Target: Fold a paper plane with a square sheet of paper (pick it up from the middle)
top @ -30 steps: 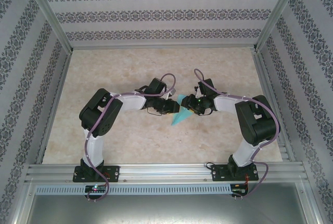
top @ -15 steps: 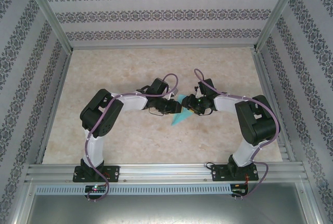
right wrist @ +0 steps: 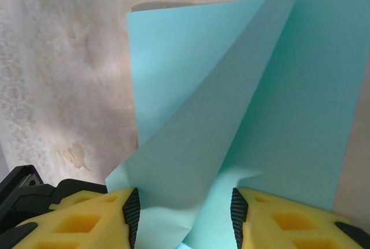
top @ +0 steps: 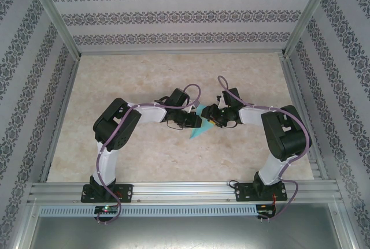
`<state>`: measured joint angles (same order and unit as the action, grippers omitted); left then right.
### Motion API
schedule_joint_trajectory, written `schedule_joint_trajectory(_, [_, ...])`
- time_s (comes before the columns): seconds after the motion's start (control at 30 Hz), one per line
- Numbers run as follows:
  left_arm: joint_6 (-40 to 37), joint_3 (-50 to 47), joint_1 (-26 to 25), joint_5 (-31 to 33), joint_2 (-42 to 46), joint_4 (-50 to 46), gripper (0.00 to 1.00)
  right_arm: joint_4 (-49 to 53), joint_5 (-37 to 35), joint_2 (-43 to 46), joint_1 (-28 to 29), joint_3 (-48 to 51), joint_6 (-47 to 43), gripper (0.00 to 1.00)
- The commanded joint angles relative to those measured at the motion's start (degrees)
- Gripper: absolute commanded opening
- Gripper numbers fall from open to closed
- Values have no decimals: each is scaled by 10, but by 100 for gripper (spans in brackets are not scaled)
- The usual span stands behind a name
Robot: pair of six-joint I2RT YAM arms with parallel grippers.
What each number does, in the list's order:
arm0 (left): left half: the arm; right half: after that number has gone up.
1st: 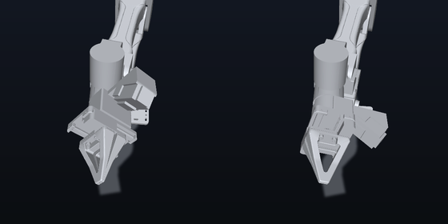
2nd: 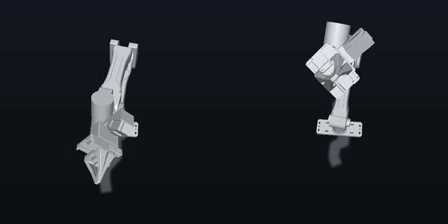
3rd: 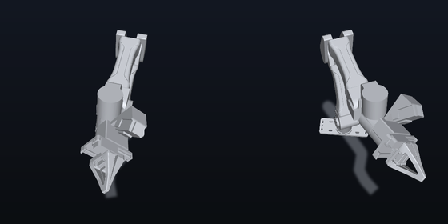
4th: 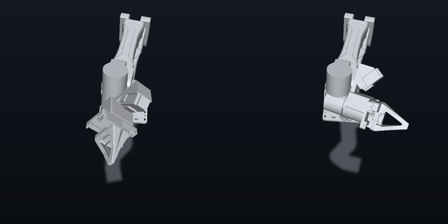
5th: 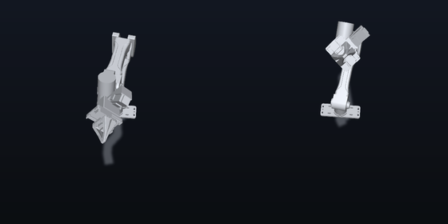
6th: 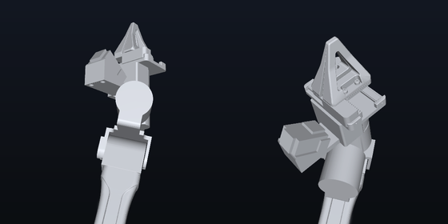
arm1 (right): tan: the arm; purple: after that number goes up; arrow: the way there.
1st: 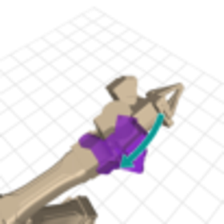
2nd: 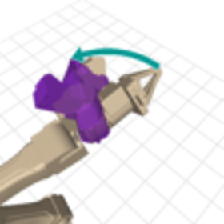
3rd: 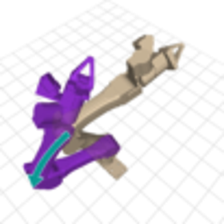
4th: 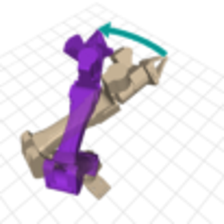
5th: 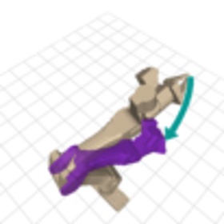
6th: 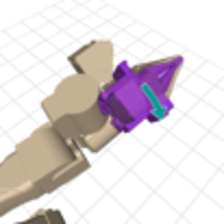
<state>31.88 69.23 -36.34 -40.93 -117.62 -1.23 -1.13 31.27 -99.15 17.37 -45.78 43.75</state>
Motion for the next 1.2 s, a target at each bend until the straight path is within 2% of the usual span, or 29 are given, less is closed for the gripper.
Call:
schedule_joint_trajectory(0.0, [-17,0,-6,16,-3,3,19,17,-2,-8,-5,17,-1,49])
schedule_joint_trajectory(0.17, [-18,-7,-6,26,1,9,13,32,-4,27,-15,16,-20,49])
schedule_joint_trajectory(0.4, [6,-24,-2,27,4,35,12,11,2,49,-20,32,-31,49])
schedule_joint_trajectory(0.77, [41,-46,6,2,12,86,12,17,24,15,-10,-7,-53,49])
schedule_joint_trajectory(1.1, [44,-51,8,-2,13,95,13,40,7,-21,-3,-36,-61,47])
schedule_joint_trajectory(1.17, [46,-53,9,-2,12,103,15,42,4,-26,-2,-35,-60,47])
